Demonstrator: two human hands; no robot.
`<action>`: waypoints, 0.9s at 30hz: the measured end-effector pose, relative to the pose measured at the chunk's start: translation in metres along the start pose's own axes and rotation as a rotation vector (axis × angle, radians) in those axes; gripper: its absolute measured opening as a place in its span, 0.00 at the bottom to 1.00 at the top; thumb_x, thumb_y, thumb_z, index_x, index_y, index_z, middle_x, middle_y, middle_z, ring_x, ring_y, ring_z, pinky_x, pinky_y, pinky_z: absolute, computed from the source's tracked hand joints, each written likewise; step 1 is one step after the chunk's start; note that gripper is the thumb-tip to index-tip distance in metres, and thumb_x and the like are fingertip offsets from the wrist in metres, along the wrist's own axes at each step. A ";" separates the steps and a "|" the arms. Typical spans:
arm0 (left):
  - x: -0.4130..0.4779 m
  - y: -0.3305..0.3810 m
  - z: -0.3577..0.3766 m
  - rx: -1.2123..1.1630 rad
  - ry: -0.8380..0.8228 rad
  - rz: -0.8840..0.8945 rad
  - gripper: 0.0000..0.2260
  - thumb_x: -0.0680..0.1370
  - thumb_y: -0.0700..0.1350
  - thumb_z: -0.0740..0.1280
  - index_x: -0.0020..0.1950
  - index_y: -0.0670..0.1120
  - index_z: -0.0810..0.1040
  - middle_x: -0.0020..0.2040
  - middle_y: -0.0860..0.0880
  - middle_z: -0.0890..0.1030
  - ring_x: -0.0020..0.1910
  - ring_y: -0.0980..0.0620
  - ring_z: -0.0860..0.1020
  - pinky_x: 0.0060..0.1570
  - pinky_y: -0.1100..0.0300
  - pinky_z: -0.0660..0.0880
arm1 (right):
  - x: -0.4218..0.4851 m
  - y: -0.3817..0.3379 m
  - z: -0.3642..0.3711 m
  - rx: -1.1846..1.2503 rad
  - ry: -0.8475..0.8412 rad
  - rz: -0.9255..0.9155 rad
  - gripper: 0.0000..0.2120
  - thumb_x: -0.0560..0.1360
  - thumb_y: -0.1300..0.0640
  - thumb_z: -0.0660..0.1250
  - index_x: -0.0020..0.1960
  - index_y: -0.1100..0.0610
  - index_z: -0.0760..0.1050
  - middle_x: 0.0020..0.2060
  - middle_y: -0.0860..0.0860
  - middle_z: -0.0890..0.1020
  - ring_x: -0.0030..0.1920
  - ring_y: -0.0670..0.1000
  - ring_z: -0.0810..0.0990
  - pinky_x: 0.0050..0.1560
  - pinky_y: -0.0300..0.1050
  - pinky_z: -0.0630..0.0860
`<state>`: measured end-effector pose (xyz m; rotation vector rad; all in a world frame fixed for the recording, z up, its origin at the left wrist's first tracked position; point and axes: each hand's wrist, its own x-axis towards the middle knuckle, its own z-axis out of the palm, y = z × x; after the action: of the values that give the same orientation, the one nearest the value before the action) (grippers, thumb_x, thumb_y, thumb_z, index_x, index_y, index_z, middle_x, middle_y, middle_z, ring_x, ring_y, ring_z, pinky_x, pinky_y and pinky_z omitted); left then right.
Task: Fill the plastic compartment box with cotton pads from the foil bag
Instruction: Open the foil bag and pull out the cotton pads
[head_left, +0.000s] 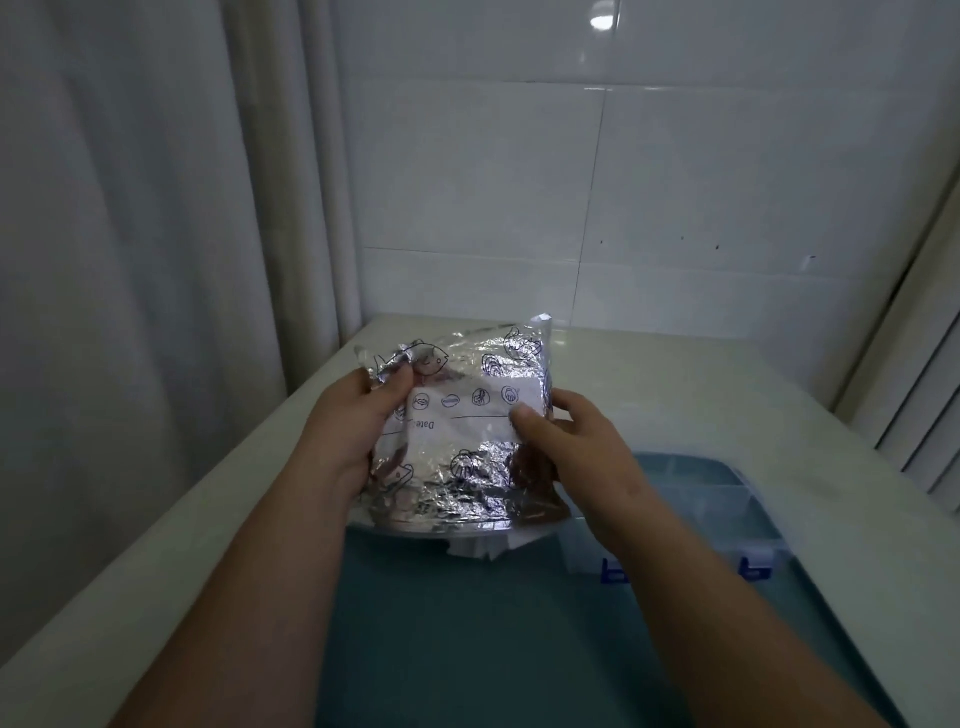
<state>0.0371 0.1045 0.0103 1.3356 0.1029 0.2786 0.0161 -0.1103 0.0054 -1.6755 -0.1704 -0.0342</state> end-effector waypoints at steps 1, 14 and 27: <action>0.001 -0.002 0.000 0.048 0.016 0.034 0.04 0.77 0.45 0.70 0.49 0.45 0.82 0.46 0.44 0.86 0.46 0.43 0.85 0.54 0.45 0.79 | 0.001 -0.001 0.001 -0.023 0.015 -0.004 0.24 0.68 0.41 0.73 0.60 0.50 0.76 0.47 0.51 0.86 0.46 0.51 0.85 0.53 0.57 0.80; -0.004 0.002 0.004 -0.096 -0.184 -0.010 0.14 0.66 0.40 0.72 0.51 0.43 0.82 0.46 0.42 0.85 0.43 0.45 0.84 0.51 0.50 0.79 | -0.005 -0.009 0.009 -0.073 0.060 -0.091 0.16 0.75 0.49 0.69 0.61 0.45 0.71 0.44 0.51 0.84 0.43 0.52 0.84 0.46 0.52 0.82; -0.012 -0.003 0.019 0.181 0.177 0.179 0.09 0.78 0.53 0.68 0.50 0.48 0.82 0.41 0.51 0.85 0.41 0.53 0.83 0.42 0.58 0.77 | 0.003 -0.008 0.016 -0.162 0.251 -0.154 0.09 0.74 0.56 0.69 0.39 0.57 0.73 0.32 0.50 0.78 0.32 0.47 0.73 0.32 0.42 0.70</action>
<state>0.0307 0.0824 0.0106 1.5010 0.1609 0.5497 0.0170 -0.0929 0.0115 -1.7997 -0.1086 -0.3809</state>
